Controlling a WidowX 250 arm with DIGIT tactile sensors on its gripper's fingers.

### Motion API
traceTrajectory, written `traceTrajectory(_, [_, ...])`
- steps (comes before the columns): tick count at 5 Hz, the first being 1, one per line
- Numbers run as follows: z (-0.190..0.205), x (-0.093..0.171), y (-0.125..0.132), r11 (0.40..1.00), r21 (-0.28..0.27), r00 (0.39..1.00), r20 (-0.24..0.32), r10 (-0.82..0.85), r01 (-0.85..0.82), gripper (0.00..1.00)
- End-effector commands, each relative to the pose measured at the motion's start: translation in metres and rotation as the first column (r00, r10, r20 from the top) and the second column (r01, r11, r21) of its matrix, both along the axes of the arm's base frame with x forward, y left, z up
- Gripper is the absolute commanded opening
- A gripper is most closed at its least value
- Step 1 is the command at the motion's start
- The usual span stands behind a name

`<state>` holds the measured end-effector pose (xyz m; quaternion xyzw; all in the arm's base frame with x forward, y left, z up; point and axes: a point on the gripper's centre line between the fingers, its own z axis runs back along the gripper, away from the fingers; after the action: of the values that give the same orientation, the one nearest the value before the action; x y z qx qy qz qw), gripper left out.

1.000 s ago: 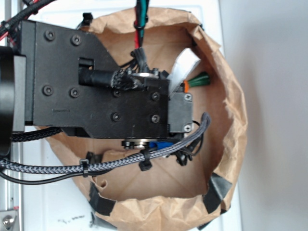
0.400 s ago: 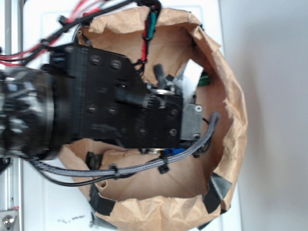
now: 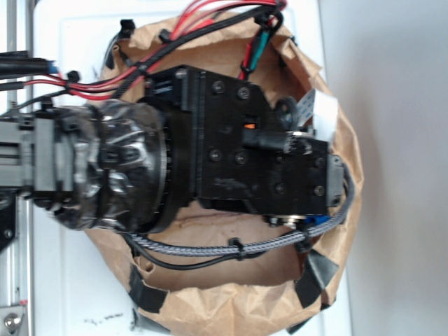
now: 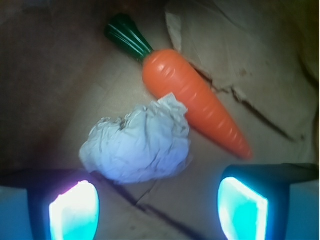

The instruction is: Grab the white paper.

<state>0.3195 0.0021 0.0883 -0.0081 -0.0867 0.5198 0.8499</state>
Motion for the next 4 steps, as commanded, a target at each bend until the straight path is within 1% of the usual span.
traceTrajectory(1, [0.015,0.007,0.003,0.988,-0.037,0.987,0.051,0.15,-0.148,1.0])
traceTrajectory(2, [0.004,0.017,0.004,0.986,-0.023,0.984,0.058,0.169,-0.168,1.0])
traceTrajectory(3, [-0.002,0.021,0.007,0.983,0.002,0.981,0.068,0.184,-0.185,1.0])
traceTrajectory(4, [-0.013,0.029,0.011,0.978,0.033,0.977,0.064,0.203,-0.206,1.0])
